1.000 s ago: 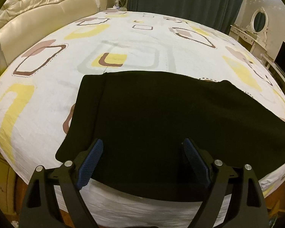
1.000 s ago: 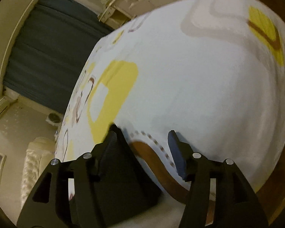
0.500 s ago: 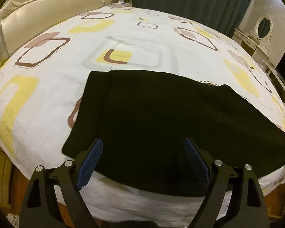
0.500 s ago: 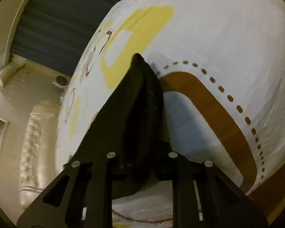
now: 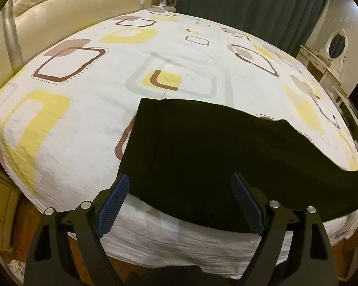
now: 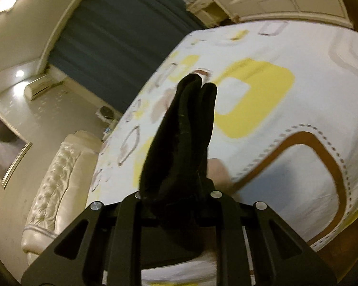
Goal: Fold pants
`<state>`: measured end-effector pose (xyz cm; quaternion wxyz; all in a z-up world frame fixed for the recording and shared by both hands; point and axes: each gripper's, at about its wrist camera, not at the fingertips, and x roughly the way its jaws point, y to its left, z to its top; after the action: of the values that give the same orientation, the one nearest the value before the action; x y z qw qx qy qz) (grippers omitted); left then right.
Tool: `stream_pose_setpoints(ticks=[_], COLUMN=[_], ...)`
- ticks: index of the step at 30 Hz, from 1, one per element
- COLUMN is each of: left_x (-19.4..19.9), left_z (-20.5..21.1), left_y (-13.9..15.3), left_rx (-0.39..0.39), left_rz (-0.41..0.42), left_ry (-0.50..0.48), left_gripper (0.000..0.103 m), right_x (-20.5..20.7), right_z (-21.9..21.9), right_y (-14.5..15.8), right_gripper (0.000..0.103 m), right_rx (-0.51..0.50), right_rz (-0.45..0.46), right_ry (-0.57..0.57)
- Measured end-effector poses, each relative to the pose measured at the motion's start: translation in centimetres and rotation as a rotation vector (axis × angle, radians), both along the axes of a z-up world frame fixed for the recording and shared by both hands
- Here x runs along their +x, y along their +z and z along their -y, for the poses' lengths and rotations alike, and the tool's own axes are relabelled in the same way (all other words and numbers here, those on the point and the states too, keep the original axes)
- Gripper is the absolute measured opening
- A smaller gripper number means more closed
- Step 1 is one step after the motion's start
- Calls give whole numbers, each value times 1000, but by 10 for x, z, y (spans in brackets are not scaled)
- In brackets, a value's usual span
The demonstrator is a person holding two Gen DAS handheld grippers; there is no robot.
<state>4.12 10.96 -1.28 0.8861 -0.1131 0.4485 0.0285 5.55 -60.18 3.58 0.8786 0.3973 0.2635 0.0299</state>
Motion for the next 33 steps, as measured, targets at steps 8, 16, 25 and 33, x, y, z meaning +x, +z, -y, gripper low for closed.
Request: stream_pose_setpoints(ticks=[8, 16, 25, 33], left_x=[3, 4, 4, 4], left_z=[1, -7, -10, -4], left_y=[1, -2, -3, -2], left_rx=[-49, -83, -58, -35], left_rz=[-5, -12, -6, 1], left_ry=[-2, 36, 49, 30], left_gripper=[86, 86, 86, 86], right_x=[3, 30, 58, 66], right_z=[-91, -198, -287, -334], right_y=[49, 36, -18, -60], right_gripper=[18, 18, 18, 18], right_rx=[-120, -259, -410, -513], right_rz=[54, 3, -120, -204], right_ry=[128, 243, 352, 403])
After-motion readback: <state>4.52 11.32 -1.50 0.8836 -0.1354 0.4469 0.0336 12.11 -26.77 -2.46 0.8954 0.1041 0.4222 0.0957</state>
